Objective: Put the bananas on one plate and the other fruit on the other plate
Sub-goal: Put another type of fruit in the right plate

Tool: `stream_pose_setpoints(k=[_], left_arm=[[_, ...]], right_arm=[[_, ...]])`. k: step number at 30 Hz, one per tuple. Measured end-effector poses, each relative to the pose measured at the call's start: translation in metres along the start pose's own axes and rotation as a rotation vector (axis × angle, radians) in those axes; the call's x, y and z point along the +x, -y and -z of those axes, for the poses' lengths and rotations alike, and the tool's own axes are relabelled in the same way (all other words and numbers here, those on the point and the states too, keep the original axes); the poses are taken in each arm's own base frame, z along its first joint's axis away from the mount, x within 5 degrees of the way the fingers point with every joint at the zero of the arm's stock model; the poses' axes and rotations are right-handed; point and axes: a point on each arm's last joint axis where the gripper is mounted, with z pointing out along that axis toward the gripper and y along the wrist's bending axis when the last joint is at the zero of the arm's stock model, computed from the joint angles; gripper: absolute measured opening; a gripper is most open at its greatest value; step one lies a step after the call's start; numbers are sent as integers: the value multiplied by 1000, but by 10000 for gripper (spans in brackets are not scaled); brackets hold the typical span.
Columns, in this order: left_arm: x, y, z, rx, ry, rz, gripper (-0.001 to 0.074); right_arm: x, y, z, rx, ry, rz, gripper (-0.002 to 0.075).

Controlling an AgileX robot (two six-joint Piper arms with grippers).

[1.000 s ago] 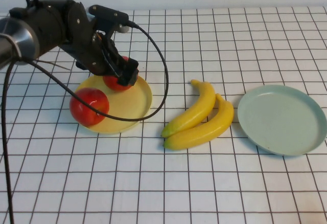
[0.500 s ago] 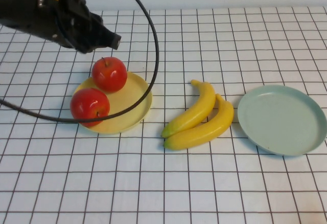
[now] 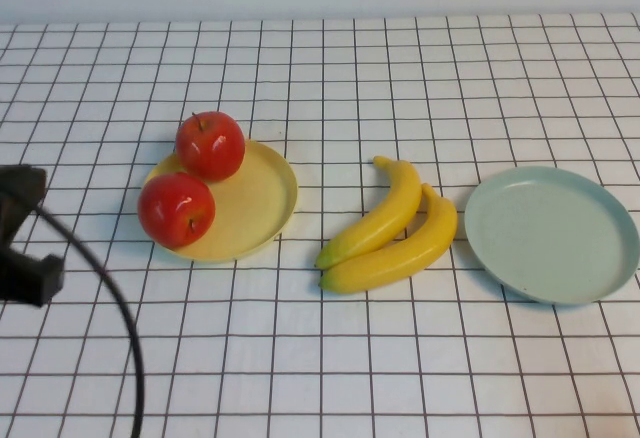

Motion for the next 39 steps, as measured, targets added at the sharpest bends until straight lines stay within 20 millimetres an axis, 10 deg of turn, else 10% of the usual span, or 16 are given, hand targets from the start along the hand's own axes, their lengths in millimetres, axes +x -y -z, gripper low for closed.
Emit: stream_pose_setpoints(k=[13,27,39], left_arm=[[60,-7,66,-155,99,64,2],[156,6,51,-230,283,195,2],[203,9,27,-282,99,203,2]], right_arm=[[0,0,0,0,0,0,-16],[0,0,0,0,0,0,-16],[0,0,0,0,0,0,-15]])
